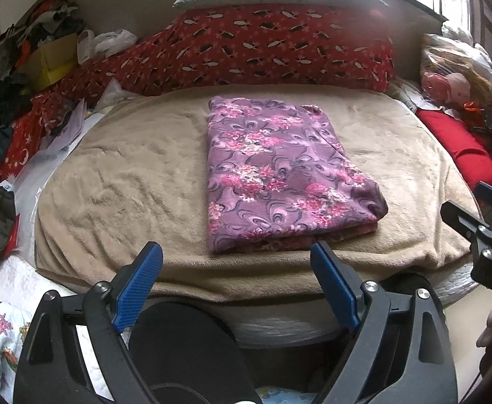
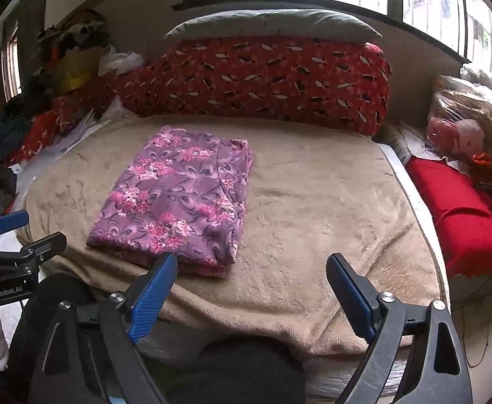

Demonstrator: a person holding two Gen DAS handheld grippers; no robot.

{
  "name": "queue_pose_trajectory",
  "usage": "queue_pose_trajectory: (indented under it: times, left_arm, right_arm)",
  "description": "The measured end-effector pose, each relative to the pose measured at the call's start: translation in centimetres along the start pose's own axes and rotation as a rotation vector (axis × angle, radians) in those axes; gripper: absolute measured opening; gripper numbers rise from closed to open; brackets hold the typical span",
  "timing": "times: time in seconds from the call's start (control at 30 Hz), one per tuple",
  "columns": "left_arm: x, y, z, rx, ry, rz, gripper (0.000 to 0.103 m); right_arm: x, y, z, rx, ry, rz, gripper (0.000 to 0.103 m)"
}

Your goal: Fold small clothes

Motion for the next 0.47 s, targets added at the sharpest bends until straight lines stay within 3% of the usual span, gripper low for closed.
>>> queue_pose_trajectory:
  times: [0.47]
  left_arm:
    - [-0.68,-0.44,-0.66,0.019,0.045,-0.004,0.091]
  right_arm:
    - [0.36,0.24,-0.97,0.05,-0.02,0.03,0.094]
Point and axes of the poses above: each gripper's, at about its wrist camera, not at the fingertips, and x roughly the way its jaws point, z to its left, y to its underside, the point moved 1 cm from there along x, roughly the way its jaws point, and after that the axes turned 7 degrees about y, right-handed, at the moved point
